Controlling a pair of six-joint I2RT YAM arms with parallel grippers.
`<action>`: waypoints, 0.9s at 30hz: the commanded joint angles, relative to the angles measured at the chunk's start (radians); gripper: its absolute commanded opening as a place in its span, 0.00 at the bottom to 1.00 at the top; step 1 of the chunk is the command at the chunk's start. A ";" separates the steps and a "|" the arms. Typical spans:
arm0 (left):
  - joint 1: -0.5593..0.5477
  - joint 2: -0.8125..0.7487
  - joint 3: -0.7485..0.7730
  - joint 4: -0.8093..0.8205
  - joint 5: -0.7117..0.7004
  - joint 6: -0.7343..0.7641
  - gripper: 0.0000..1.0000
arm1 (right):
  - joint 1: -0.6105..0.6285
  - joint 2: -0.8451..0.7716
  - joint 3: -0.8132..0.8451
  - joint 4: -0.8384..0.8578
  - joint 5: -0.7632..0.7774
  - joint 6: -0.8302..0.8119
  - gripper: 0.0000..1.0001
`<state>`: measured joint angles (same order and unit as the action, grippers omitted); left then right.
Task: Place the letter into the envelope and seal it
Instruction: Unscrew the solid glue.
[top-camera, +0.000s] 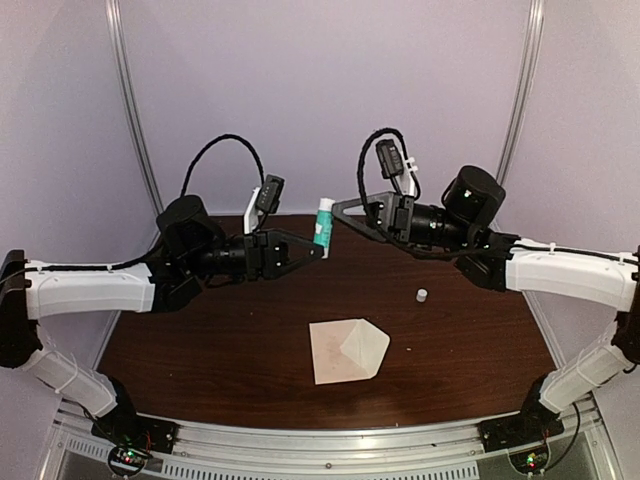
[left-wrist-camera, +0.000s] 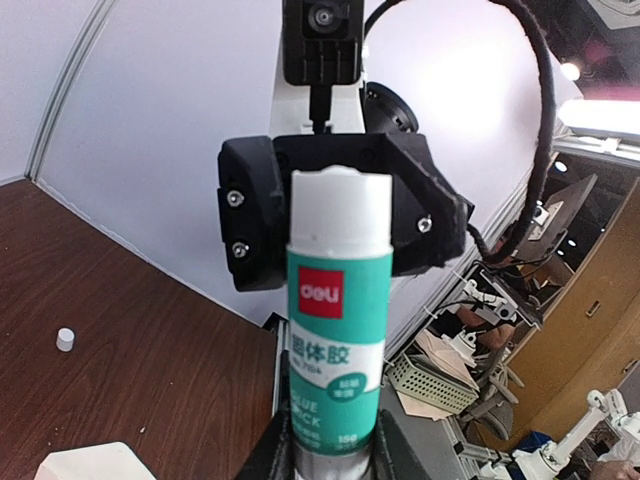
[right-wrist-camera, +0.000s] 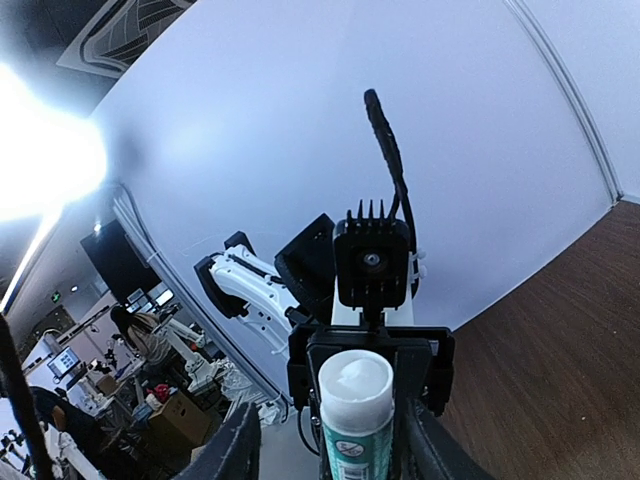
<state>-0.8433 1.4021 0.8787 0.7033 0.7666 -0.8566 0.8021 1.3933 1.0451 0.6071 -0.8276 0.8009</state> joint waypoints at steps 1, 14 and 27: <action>0.008 -0.024 0.002 0.037 0.026 -0.012 0.07 | 0.018 0.044 0.053 0.082 -0.103 0.045 0.46; 0.006 -0.017 0.010 0.000 0.014 0.004 0.07 | 0.042 0.068 0.041 0.132 -0.085 0.065 0.06; 0.006 -0.032 0.035 -0.334 -0.375 0.224 0.07 | 0.044 0.069 0.153 -0.375 0.208 -0.179 0.00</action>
<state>-0.8452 1.3777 0.8906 0.5102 0.6151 -0.7483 0.8249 1.4757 1.1229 0.4187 -0.7399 0.7029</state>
